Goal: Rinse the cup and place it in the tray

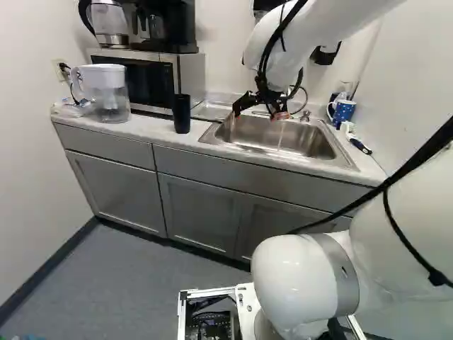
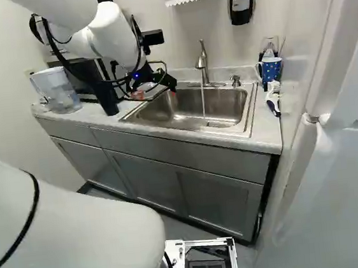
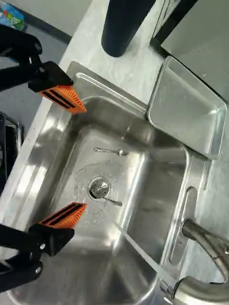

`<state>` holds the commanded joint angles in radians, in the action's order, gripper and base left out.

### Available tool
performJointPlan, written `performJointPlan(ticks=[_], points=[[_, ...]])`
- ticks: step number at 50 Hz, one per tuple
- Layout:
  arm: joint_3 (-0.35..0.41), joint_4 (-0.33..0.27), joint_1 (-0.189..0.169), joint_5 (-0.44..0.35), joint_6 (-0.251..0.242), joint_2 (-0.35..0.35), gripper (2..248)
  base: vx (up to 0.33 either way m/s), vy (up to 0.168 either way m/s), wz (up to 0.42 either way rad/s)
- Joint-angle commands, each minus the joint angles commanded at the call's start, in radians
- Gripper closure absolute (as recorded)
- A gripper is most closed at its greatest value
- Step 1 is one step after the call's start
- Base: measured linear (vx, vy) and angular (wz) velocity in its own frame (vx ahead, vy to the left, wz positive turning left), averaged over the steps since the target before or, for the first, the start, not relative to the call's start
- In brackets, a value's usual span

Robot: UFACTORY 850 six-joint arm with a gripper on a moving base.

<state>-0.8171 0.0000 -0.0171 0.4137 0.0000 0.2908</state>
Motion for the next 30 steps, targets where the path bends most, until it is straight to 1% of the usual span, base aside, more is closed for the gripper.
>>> performJointPlan(ticks=[30], points=[[-0.006, 0.0, 0.118, 0.0, 0.0, -0.007, 3, 0.0, 0.0, 0.0]])
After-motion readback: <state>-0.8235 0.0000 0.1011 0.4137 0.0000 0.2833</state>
